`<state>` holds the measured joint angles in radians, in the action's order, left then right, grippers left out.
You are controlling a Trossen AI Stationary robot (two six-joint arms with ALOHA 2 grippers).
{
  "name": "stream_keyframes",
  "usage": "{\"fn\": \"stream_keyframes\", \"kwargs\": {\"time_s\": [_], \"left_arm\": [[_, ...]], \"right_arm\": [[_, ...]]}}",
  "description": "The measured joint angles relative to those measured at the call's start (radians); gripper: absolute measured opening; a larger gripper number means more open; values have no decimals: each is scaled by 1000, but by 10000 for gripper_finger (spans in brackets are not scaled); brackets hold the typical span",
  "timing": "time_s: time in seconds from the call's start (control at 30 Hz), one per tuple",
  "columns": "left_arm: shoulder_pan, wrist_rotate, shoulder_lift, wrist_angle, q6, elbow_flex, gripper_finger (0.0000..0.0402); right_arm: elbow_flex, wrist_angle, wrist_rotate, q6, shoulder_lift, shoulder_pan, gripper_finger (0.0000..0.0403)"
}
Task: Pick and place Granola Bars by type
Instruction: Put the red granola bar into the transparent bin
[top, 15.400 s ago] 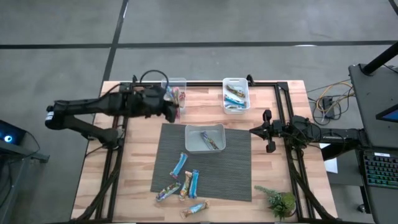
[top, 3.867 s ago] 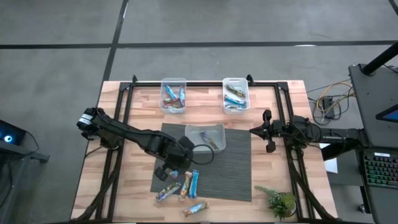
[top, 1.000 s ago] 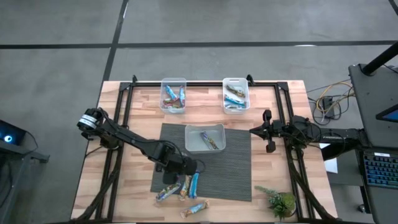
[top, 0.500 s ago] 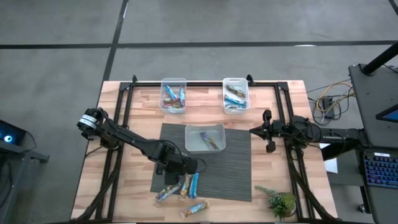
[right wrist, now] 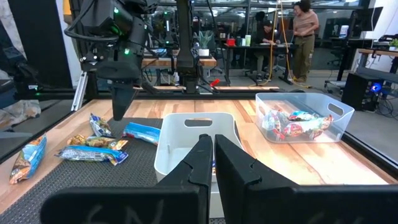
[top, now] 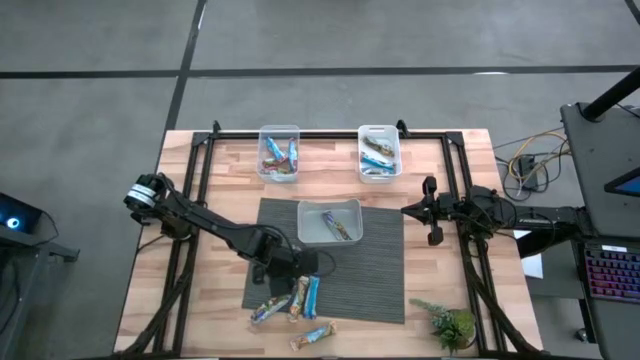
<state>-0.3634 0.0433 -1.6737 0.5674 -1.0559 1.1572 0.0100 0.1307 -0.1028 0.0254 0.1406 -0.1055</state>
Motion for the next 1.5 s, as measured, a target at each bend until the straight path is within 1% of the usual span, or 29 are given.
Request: {"fn": "stream_keyframes", "kwargs": {"time_s": [0.13, 0.27, 0.4, 0.73, 1.03, 1.2, 1.5], "left_arm": [[0, -56, 0, 0, -73, 0, 117], [0, -114, 0, 1, -159, 0, 138], [-1, -137, 0, 16, -207, 0, 140], [-8, -142, -30, 100, -173, -1, 140], [-11, -147, -51, 142, -176, 0, 140], [-11, -148, -53, 196, -176, 0, 140], [-19, -147, -86, 169, -184, 4, 140]], "right_arm": [[0, 0, 0, 0, 0, 0, 9], [0, 0, 0, 0, 0, 0, 9], [0, 0, 0, 0, 0, 0, 9], [0, 0, 0, 0, 0, 0, 9], [0, 0, -1, 0, 0, 0, 9], [0, 0, 0, 0, 0, 0, 9], [0, 0, 0, 0, 0, 0, 9]]}}
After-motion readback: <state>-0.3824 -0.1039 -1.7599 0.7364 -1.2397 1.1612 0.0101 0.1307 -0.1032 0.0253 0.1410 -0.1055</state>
